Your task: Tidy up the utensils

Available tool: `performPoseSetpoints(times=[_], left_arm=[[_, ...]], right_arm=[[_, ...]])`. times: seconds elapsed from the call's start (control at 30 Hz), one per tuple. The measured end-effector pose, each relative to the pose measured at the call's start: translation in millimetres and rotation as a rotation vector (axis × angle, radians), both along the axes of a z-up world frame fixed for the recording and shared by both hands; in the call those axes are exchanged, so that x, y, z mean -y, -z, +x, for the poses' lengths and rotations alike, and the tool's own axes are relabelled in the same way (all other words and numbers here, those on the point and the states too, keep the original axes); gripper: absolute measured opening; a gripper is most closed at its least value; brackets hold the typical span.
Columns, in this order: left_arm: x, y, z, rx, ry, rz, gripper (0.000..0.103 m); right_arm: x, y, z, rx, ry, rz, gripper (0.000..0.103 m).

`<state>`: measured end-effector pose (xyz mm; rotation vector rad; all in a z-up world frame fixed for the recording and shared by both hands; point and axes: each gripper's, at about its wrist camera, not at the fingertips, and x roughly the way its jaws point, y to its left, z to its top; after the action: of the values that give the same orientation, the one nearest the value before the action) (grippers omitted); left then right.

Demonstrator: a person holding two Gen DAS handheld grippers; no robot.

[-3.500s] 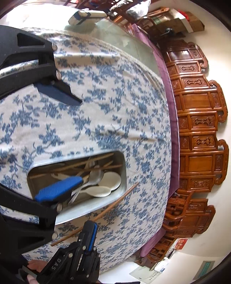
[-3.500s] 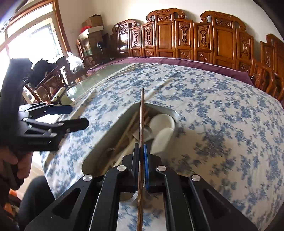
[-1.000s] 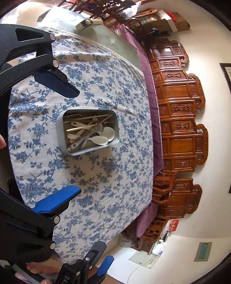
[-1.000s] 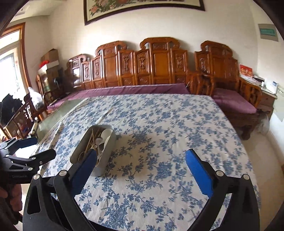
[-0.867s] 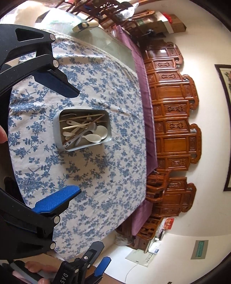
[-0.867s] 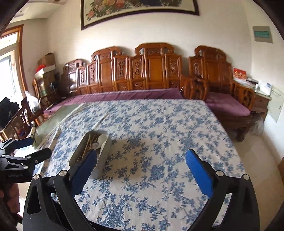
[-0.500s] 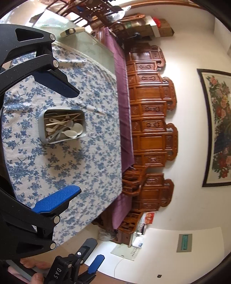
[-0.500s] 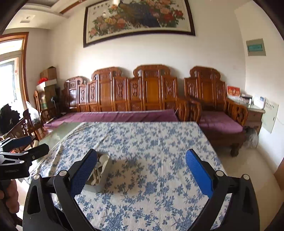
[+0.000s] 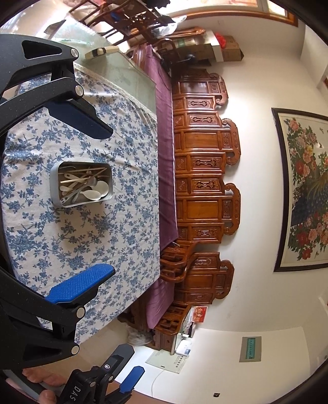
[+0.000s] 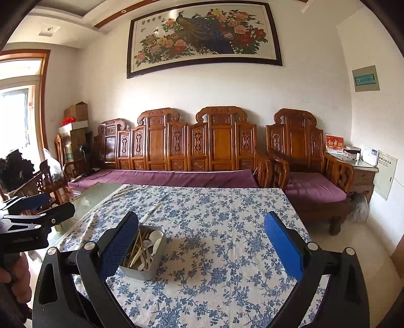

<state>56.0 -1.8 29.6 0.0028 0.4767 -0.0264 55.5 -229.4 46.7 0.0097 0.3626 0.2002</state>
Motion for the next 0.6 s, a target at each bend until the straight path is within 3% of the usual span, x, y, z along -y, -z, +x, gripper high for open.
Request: performPoseSetpoints(times=[0.6], left_arm=[[1.5, 5.3, -0.4, -0.008, -0.006, 0.010, 0.095]], right_arm=[[0.8, 3.1, 3.0, -0.008, 0.002, 0.000, 0.100]])
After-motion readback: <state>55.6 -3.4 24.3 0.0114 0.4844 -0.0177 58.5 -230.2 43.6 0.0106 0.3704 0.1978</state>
